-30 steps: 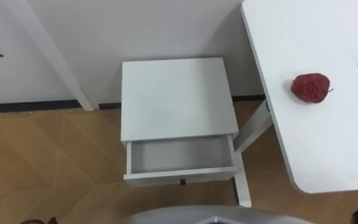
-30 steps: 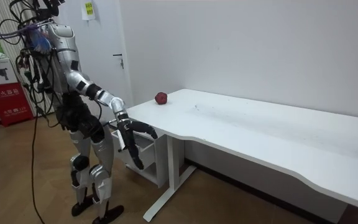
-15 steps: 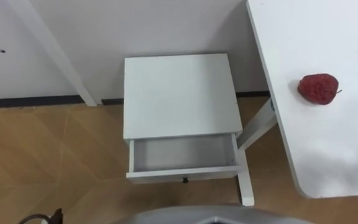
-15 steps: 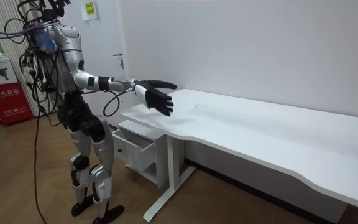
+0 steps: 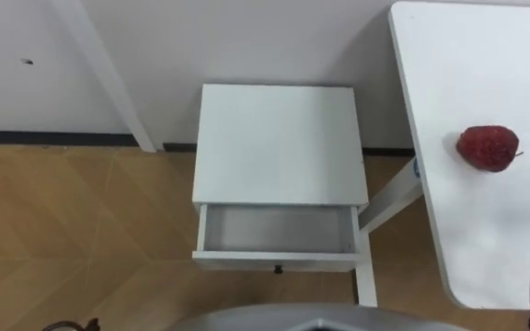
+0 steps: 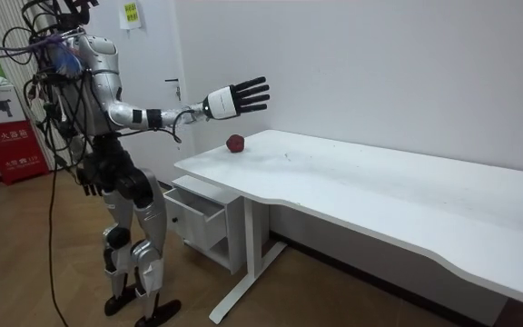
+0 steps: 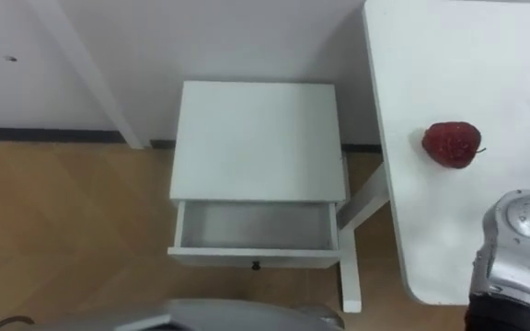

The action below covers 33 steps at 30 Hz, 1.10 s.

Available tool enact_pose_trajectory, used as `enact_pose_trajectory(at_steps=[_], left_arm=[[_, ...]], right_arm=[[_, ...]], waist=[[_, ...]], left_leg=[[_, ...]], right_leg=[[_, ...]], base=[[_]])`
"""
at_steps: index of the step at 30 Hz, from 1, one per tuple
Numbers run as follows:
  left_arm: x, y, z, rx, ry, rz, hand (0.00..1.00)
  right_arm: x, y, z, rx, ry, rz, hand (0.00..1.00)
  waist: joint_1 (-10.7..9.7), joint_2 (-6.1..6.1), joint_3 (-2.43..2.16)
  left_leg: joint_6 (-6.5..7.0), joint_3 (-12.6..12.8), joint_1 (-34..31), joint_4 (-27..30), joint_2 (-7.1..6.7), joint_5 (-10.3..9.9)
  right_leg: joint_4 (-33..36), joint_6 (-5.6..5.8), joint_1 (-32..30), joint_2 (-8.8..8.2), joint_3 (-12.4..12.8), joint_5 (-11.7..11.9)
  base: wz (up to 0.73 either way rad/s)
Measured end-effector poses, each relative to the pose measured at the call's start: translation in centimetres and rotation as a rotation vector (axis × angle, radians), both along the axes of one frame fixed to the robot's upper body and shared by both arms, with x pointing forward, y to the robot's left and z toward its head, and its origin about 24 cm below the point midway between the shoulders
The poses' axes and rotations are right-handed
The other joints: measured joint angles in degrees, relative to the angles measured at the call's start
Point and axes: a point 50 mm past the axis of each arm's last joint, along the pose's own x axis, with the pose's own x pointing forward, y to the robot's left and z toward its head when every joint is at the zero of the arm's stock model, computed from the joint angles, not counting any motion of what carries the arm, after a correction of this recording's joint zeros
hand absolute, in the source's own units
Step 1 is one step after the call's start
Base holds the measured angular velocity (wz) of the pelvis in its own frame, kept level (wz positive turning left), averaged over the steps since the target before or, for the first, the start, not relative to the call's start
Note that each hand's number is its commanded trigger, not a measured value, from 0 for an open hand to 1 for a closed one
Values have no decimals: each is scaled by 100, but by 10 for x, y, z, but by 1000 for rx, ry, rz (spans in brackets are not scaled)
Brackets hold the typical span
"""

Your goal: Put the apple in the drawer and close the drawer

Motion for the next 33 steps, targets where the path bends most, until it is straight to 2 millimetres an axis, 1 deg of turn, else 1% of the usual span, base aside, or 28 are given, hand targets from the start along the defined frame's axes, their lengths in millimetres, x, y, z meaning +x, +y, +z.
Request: enact_pose_trajectory(at_steps=[4,7,9,13,15,21,26,28,30,33], left_arm=[[-1,0,0,1,-2,0,0],[-1,0,0,1,-2,-1,0],[-1,0,1,4,-4,0,0],[-2,1,1,7,0,1,0],[-4,2,1,8,5,3,0],[-1,2,2,10,-9,-1,0],[0,2,2,13,-10,0,0],[0,1,2,11,-11,-4,0],[1,0,1,5,-10,-15,0],[1,-2,0,-1,4,-27,0]], right_arm=[[7,5,-1,-22,52,106,0],[11,10,-2,-51,96,178,0],[13,15,-7,-38,135,234,0],[13,18,-18,-13,208,302,0],[13,20,-29,16,267,340,0],[10,23,-36,9,348,420,0],[9,25,-40,16,377,464,0],[9,28,-47,27,407,483,0],[7,32,-58,40,469,529,0],[7,39,-69,13,557,588,0]], waist=[[22,11,-2],[21,1,-1],[22,-17,6],[23,-22,9],[19,-31,15],[8,-46,5],[9,-62,-5],[9,-70,-3],[7,-72,3],[11,-50,7]], left_leg=[[1,0,0,-4,-2,1],[2,0,10,35,-36,2],[2,0,15,40,-32,3],[2,0,30,39,-11,3],[2,0,98,27,-8,2],[0,3,118,39,7,2],[-2,16,127,35,8,1],[-2,13,151,57,7,1],[-2,12,183,58,5,1],[-2,11,188,25,4,1]], right_leg=[[0,0,2,-1,-14,0],[-4,0,15,0,-19,0],[-14,0,25,-2,-23,0],[-21,0,46,-15,-31,0],[-48,1,123,-14,-30,0],[-85,0,170,0,-9,0],[-77,-5,190,-1,-9,5],[-77,-6,209,-1,-6,6],[-80,-6,246,-2,-7,6],[-78,-6,253,-4,-6,6]], base=[[0],[0],[0],[0],[0],[0],[-1],[0],[0],[0]])
